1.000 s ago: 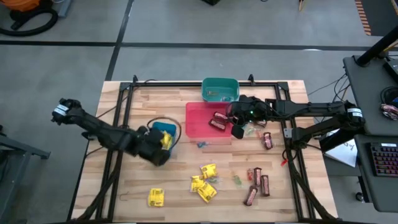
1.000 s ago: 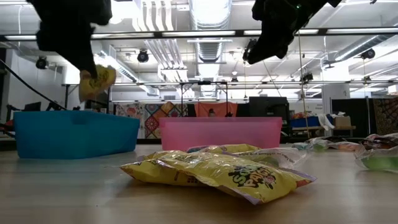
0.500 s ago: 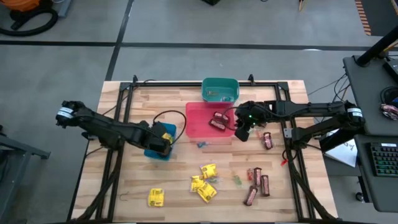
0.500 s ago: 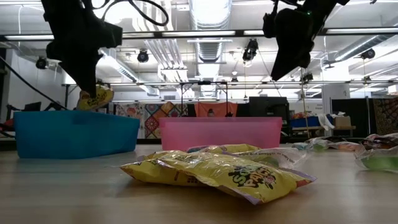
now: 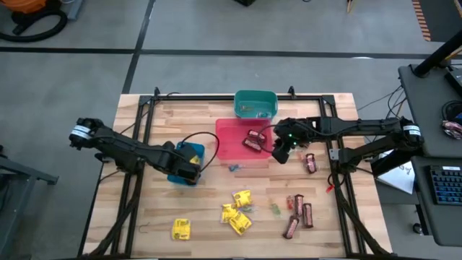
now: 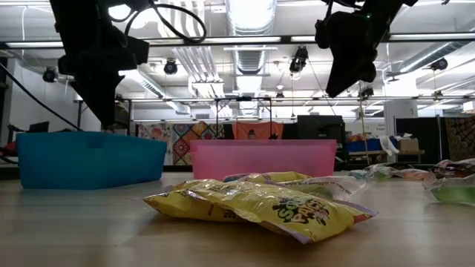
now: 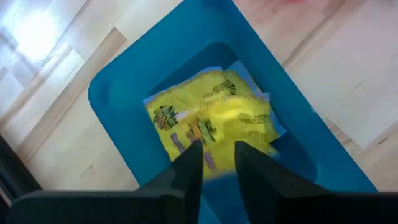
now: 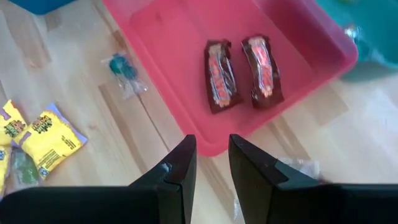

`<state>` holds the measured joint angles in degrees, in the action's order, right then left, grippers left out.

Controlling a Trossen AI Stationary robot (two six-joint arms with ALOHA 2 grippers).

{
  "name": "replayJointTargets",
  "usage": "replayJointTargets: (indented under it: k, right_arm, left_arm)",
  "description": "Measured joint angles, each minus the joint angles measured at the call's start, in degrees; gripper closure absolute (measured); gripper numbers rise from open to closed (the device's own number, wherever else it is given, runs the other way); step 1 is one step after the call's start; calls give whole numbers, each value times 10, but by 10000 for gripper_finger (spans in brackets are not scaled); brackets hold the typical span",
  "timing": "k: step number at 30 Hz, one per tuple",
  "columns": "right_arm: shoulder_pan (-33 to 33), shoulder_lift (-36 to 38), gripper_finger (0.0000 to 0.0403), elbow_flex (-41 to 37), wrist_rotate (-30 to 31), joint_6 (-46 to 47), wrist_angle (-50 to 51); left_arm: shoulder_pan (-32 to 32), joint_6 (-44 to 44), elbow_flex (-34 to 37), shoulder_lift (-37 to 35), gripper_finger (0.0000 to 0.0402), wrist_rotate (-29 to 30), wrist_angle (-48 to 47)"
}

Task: Sort candy
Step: Put the yellow candy into the blue bin, then put the brown chocolate bar into the red bin

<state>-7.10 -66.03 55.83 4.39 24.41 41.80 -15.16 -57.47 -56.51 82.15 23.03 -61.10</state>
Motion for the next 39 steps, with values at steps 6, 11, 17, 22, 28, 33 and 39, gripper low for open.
replayJointTargets:
  k: [6,11,17,22,28,33,39]
  right_arm:
    - [0,0,316,0,-1,50,43]
    - [0,0,316,0,-1,105,102]
    - [0,0,316,0,-1,159,208]
    - [0,0,313,-3,-2,168,295]
    - [0,-1,268,-20,-14,211,318]
    - [0,-2,244,-41,-12,262,318]
    - [0,-2,243,-100,-32,312,316]
  left_arm:
    - [0,25,0,-1,286,0,0]
    - [-8,61,-4,-4,286,0,2]
    - [-44,126,-16,-24,305,0,31]
    - [-88,232,-8,-59,324,-1,152]
    - [-116,317,-7,-81,326,3,254]
    - [-117,328,-3,-82,326,5,258]
    - [-118,326,1,-82,326,20,248]
